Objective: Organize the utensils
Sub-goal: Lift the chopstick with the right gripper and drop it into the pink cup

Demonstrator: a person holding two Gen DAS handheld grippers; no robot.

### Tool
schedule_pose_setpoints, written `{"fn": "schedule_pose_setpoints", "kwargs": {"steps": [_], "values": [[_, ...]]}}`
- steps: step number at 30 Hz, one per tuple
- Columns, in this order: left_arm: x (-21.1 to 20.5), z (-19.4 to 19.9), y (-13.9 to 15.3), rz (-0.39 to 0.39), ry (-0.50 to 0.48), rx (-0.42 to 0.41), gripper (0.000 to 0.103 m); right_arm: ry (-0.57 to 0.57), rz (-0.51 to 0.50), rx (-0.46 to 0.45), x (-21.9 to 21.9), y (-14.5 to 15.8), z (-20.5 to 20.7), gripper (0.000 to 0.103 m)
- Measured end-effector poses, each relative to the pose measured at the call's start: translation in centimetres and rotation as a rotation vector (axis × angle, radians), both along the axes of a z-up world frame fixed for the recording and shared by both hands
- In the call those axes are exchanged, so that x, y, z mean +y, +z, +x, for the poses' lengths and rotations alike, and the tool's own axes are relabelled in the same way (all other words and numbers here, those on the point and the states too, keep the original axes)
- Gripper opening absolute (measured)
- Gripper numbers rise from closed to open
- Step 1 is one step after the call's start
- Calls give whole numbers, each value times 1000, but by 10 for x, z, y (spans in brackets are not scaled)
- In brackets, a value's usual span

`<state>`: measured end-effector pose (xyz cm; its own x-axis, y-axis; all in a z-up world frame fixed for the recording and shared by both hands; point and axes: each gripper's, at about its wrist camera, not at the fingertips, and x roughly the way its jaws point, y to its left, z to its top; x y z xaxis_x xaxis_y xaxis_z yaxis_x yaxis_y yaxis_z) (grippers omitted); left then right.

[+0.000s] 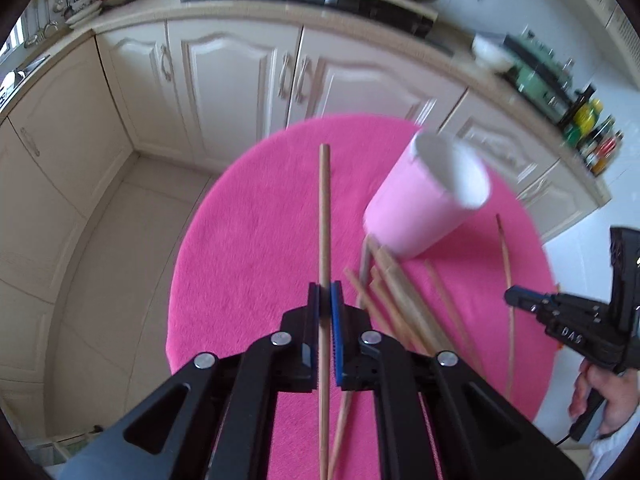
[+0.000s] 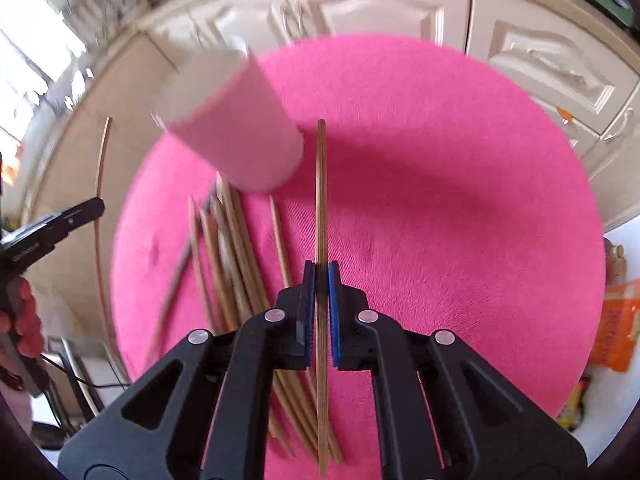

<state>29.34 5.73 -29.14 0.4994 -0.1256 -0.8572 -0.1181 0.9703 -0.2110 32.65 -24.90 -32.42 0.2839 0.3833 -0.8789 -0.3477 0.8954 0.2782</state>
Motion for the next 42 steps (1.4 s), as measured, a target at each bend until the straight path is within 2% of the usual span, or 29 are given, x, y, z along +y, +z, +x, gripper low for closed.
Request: {"fn": "schedule_pose_setpoints", "kwargs": {"steps": [6, 12, 16, 21, 27, 34, 42], "values": [[-13, 3, 61, -65, -9, -238, 6, -64, 156, -132, -11, 51, 2, 6], [-30, 30, 98, -90, -25, -427, 6, -100, 305, -330, -2, 105, 12, 6], [-39, 51, 107, -110, -24, -488, 6, -126, 388, -440, 9, 131, 30, 7], [-44, 73, 110, -113, 6, -562, 6, -145, 443, -520, 25, 141, 50, 7], [-41, 96, 102, -102, 66, -616, 6, -201, 496, -562, 30, 136, 74, 7], [-45, 108, 68, -53, 70, -570, 6, -231, 477, -553, 41, 118, 88, 7], [-44, 90, 48, -38, 40, -508, 6, -190, 431, -547, 51, 105, 82, 7]]}}
